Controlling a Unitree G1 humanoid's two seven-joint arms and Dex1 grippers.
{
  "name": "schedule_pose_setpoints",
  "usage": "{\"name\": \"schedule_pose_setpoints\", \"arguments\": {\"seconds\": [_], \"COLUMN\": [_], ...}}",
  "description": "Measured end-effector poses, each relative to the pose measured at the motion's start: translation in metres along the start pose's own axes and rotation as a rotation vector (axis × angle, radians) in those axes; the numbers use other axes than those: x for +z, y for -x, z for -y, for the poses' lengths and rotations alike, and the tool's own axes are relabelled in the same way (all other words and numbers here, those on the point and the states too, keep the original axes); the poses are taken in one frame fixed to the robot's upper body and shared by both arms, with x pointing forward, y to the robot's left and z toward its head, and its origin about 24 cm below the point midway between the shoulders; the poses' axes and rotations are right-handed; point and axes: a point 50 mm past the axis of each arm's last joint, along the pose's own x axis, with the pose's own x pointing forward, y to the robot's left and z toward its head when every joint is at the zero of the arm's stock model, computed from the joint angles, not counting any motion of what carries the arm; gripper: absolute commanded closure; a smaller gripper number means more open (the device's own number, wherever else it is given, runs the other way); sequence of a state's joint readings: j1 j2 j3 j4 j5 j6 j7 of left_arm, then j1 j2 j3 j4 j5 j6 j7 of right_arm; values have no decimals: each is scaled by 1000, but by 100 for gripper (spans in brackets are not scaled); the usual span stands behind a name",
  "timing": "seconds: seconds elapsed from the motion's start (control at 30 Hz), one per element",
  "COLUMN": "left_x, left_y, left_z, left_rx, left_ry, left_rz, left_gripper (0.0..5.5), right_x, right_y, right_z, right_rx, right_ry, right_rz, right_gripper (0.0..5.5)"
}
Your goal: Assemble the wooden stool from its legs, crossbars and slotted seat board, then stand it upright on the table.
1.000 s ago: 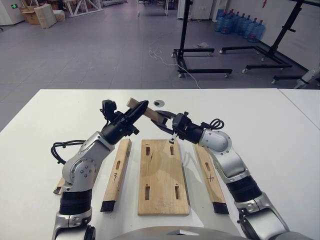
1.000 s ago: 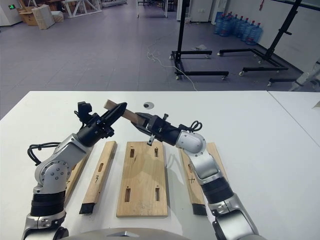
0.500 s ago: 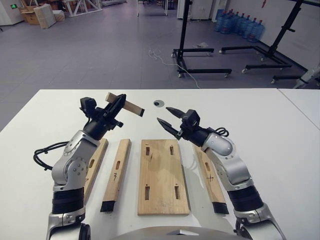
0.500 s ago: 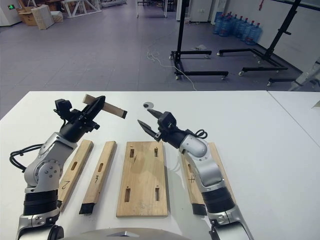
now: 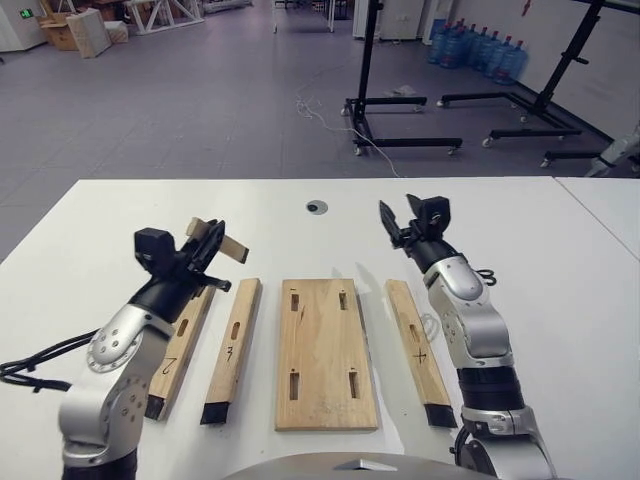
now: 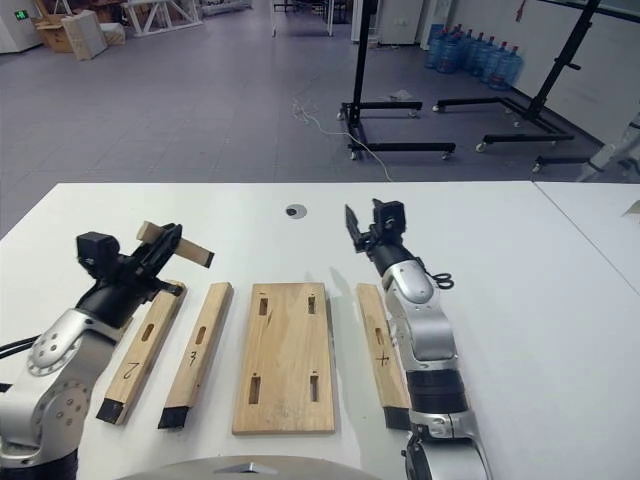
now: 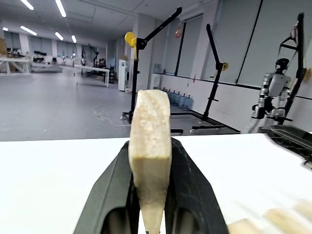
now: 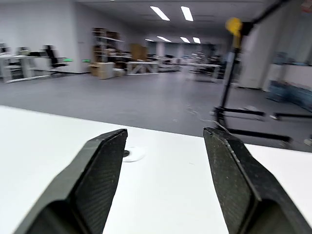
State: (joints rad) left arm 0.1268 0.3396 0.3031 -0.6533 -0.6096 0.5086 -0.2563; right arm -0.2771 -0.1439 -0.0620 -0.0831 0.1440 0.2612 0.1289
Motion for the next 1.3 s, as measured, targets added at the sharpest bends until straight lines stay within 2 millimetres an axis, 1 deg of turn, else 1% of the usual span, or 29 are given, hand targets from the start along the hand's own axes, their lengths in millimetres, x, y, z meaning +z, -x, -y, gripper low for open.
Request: {"name": "schedule_pose_setpoints", "arguments": {"seconds": [0.07,0.2,0.27,0.37,0.5,0.67,0.77,1.0,1.17,1.3], "left_x": [3,-5,-10,-17,-23,-26,-30,-34,-41,-44], "left_y": [7,29,37,50,58,60,65,69,73,72], "left_z": [-12,-32,-37,-40,-39,-39,-39,-42,-34,-32], "left_rx": [50,84,101,143,161,155,155,170,155,145], "left_ry": [12,18,20,26,21,16,22,-11,-20,-19], "left_rz": [-15,-129,-166,-220,-249,-260,-284,-306,-319,-320], "left_gripper": [511,511,511,511,511,511,511,511,511,511], "right_x": [1,0,-1,-6,-7,-6,-6,-5,4,5], "right_y": [-1,-2,-2,2,2,2,3,3,2,2], "right_z": [1,-8,-12,-12,-13,-12,-12,-11,-13,-10], "right_rx": [-39,-62,-65,-84,-90,-84,-72,-58,-41,-44], "right_ry": [-3,-22,-14,-7,-12,-12,-13,-16,-10,2], "right_rz": [6,12,17,2,1,2,2,0,24,21], "right_gripper": [265,265,265,265,265,265,265,265,265,265]}}
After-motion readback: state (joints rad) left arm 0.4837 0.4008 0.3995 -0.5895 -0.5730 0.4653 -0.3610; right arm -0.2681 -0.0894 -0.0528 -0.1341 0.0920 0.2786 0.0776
